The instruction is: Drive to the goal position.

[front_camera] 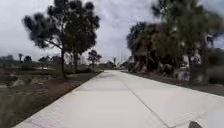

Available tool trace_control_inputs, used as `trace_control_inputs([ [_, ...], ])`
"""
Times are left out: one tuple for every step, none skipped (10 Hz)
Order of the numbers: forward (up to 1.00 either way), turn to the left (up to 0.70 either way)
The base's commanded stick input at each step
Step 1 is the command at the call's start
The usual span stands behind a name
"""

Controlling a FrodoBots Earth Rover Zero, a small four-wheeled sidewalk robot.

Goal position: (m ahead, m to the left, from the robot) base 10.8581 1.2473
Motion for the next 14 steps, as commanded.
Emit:
trace_control_inputs([
  [1.0,0.0],
  [1.0,0.0],
  [1.0,0.0],
  [1.0,0.0],
  [1.0,0.0],
  [1.0,0.0],
  [1.0,0.0],
  [1.0,0.0],
  [1.0,0.0],
  [1.0,0.0],
  [1.0,0.0],
  [1.0,0.0],
  [1.0,0.0],
  [1.0,0.0],
])
